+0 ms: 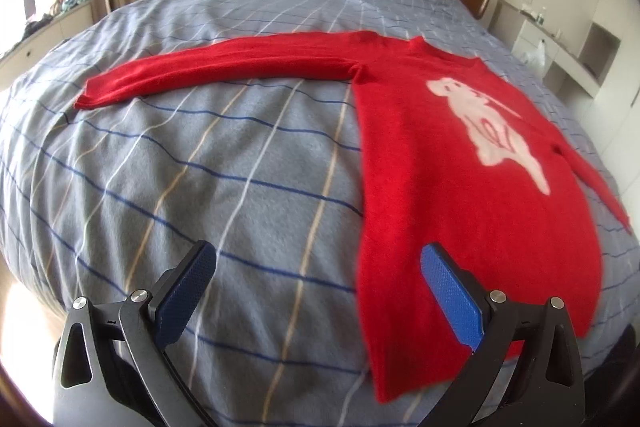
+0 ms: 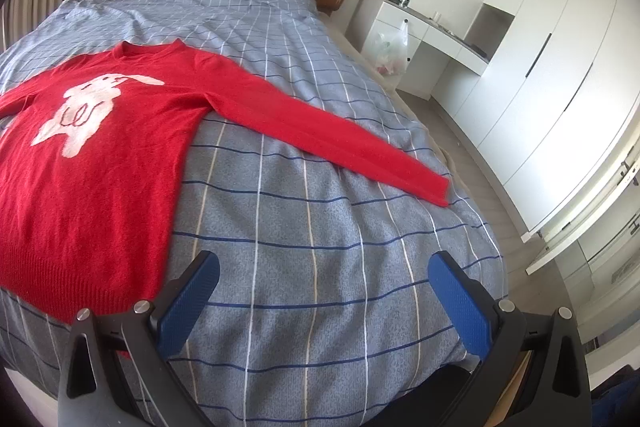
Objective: Fold small clothes
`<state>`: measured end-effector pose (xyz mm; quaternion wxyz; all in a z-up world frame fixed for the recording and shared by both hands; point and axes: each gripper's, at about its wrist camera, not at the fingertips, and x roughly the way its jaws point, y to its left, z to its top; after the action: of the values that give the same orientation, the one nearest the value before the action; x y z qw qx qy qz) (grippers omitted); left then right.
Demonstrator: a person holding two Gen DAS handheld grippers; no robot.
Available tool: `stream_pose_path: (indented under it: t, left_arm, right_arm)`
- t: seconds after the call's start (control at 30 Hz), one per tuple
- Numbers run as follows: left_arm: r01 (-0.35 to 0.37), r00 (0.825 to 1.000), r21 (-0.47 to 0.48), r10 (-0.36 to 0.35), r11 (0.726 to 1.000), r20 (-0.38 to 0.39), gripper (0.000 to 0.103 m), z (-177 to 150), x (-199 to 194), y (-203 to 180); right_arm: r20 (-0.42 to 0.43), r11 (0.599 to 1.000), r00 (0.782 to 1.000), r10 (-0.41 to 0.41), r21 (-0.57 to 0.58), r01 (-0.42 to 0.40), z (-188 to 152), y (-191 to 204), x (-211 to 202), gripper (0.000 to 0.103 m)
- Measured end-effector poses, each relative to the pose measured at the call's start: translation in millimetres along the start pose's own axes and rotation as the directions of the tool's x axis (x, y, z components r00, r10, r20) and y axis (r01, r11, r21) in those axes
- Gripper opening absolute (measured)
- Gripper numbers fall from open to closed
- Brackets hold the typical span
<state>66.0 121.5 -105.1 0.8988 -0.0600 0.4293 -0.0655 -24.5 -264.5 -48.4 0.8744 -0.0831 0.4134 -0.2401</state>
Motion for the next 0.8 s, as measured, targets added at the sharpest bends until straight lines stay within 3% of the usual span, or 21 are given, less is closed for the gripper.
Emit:
stream_pose_path:
  t: [0.27,0.6,0.77,0.8]
  left_arm:
    - [0.079,0.997,0.210,-0.079,0.975,-0.007,0.103,-24,-77,-61]
    - [0.111,0.994,0.190,-0.109,0.975,-0.022,0.103,-25,-92,-78]
    - [0.088,0.996,0.198,-0.086,0.976,-0.017,0.103,-24,-92,-81]
    - [0.077,0.997,0.205,-0.076,0.976,-0.011,0.103,-24,-92,-81]
  right_arm:
    - [0.000,0.982,0.991,0.132,-0.134,-0.131,-1,35,-51,0.102]
    - [-0.007,0.951,0.962,0.274,-0.149,-0.272,-1,61,-90,0.102]
    - [0.000,0.957,0.973,0.233,-0.178,-0.229,-4,67,-89,0.102]
    - [-0.009,0.954,0.967,0.254,-0.163,-0.252,-4,66,-88,0.102]
